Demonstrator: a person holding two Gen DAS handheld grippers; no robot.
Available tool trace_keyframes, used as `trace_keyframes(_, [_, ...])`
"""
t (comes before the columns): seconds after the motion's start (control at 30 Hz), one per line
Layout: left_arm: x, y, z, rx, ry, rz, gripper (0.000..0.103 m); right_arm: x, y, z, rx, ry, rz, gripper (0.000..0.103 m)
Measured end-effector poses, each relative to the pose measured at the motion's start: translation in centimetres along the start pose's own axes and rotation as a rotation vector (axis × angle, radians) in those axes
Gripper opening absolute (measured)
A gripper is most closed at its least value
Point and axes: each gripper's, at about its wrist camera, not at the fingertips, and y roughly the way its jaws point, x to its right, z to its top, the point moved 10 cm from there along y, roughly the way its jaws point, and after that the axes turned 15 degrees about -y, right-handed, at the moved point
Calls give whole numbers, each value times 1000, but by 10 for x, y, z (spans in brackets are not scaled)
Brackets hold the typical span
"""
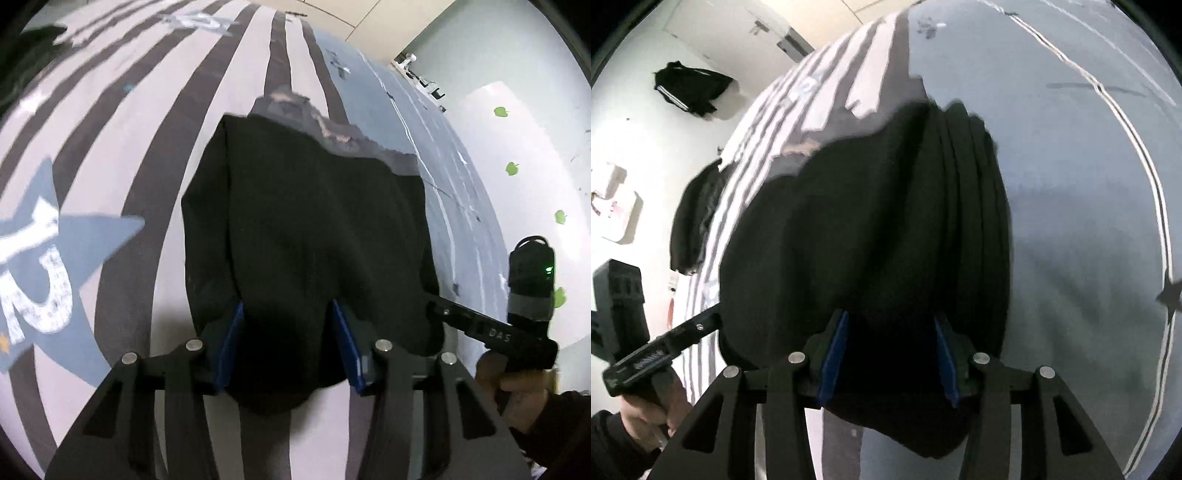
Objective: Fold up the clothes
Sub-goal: 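Lower the folded garment onto the bed and open both grippers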
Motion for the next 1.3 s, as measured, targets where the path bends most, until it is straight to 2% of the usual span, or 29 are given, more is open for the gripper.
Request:
trace_keyframes(0.13, [-4,-5,-13,-26,-35,-49,44,4,-7,-10,-21,7,22,43])
trace_keyframes(0.2, [2,1,-12,-20,-15,-57,44,4,-5,-15,-35,9,37,43])
trace_keyframes(0.27, [10,7,-11,-14,13,-63,36,3,2,-16,-37,6,47,44])
trace_keyframes(0.3, [14,8,-10,-4,35,-58,25,1,6,-16,-40,3,61,44])
trace_keyframes(0.33, [18,7,-9,10,63,-47,19,1,10,-16,-42,10,79,41])
trace_keyframes(0.4, [26,-2,-3,28,105,-34,15,3,10,-15,-35,18,94,27])
trace_keyframes(0.43, [27,-10,1,39,114,-34,14,2,4,-12,-33,-6,85,15])
trace_keyframes(0.47, [29,-26,8,60,129,-37,13,0,-3,-8,-32,-36,72,9])
trace_keyframes(0.53, [33,-49,14,77,177,-35,13,-2,-23,0,-18,-83,61,8])
trace_keyframes(0.6, [27,-47,3,28,203,5,13,-6,-49,8,7,-124,69,7])
trace_keyframes(0.67, [13,-28,-17,-33,238,66,14,-4,-47,-5,-41,-141,60,3])
trace_keyframes(0.73, [-2,-8,-37,-96,228,116,18,2,-27,-31,-124,-139,39,5])
trace_keyframes(0.77, [-4,-7,-39,-89,201,114,20,5,-17,-44,-165,-138,28,7])
trace_keyframes(0.8, [-3,-11,-36,-63,181,114,26,7,-12,-49,-167,-133,20,8])
trace_keyframes(0.87, [-8,-23,-29,3,150,170,45,10,-13,-51,-129,-123,1,12])
trace_keyframes(0.9, [-13,-28,-26,30,129,216,59,11,-20,-46,-91,-119,-12,13])
trace_keyframes(0.97, [-23,-41,-19,80,85,304,59,17,-31,-41,-60,-101,-63,17])
trace_keyframes(1.0, [-22,-49,-14,118,83,313,57,20,-38,-40,-55,-108,-107,17])
trace_keyframes(1.03, [-17,-55,-8,165,100,315,47,24,-44,-38,-51,-118,-156,17])
trace_keyframes(1.07, [-7,-63,-1,222,149,319,40,21,-43,-30,-29,-129,-173,17])
trace_keyframes(1.1, [4,-65,5,259,194,315,28,16,-41,-21,-3,-139,-183,17])
trace_keyframes(1.13, [14,-63,9,279,225,305,21,12,-39,-12,24,-149,-193,17])
trace_keyframes(1.2, [43,-48,20,304,245,245,15,3,-35,7,76,-169,-213,17])
trace_keyframes(1.3, [69,-20,32,341,249,202,12,-11,-29,34,155,-199,-242,17])
